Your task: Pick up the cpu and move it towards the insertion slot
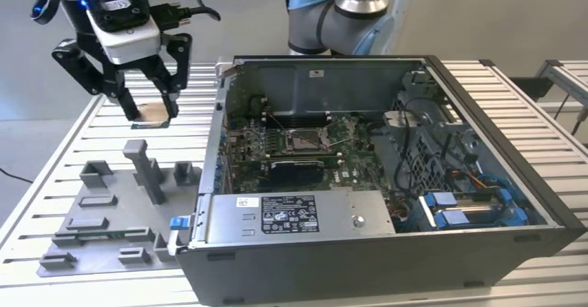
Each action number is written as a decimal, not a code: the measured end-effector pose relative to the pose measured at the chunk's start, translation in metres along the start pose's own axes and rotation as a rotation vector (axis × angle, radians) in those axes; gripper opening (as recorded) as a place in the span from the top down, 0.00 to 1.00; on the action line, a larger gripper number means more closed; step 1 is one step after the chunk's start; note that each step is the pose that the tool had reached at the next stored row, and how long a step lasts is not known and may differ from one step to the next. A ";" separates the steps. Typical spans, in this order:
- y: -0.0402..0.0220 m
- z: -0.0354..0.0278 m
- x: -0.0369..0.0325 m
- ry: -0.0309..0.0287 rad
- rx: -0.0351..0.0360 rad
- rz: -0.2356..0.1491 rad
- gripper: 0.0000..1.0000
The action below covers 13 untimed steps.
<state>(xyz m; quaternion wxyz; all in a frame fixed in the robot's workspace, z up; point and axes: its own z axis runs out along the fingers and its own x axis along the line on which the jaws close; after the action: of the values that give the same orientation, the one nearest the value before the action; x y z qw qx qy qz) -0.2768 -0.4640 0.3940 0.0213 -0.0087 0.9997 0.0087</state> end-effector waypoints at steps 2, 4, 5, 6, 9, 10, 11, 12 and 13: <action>-0.0001 0.0002 -0.0063 0.0001 0.0001 0.000 1.00; -0.0002 0.0005 -0.0117 0.0001 0.0000 0.000 1.00; -0.0003 0.0006 -0.0145 0.0001 0.0001 0.000 1.00; -0.0003 0.0007 -0.0174 0.0001 0.0001 0.000 1.00; -0.0005 0.0011 -0.0266 0.0001 0.0001 0.000 1.00; -0.0006 0.0012 -0.0300 0.0001 0.0001 0.000 1.00; -0.0006 0.0013 -0.0335 0.0001 0.0001 0.000 1.00; -0.0007 0.0015 -0.0370 0.0001 0.0001 0.000 1.00; -0.0007 0.0017 -0.0404 0.0001 0.0000 0.000 1.00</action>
<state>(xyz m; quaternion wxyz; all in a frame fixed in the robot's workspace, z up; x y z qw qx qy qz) -0.2364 -0.4640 0.3941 0.0213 -0.0088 0.9997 0.0087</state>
